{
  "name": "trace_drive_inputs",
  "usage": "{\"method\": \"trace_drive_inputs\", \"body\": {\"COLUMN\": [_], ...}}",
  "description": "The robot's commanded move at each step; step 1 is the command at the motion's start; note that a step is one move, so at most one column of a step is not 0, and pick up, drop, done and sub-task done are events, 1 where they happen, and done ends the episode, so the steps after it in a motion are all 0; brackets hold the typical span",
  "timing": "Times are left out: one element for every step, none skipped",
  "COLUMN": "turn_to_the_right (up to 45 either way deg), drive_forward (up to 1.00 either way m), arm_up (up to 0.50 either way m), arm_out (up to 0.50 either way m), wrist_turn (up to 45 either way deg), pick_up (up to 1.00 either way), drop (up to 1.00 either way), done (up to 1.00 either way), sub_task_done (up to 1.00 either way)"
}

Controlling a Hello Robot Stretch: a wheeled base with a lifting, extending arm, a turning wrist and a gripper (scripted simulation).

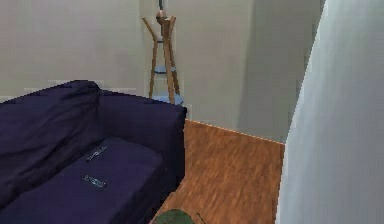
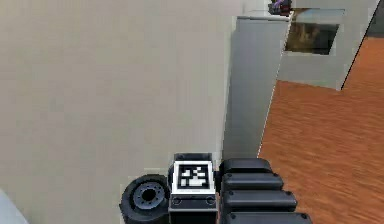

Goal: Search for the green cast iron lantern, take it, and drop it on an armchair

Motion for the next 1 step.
{"method": "trace_drive_inputs", "body": {"turn_to_the_right": [-45.0], "drive_forward": [0.0], "arm_up": [0.0], "arm_out": [0.0], "wrist_turn": [0.0], "pick_up": [0.0], "drop": [0.0], "done": [0.0], "sub_task_done": [0.0]}}
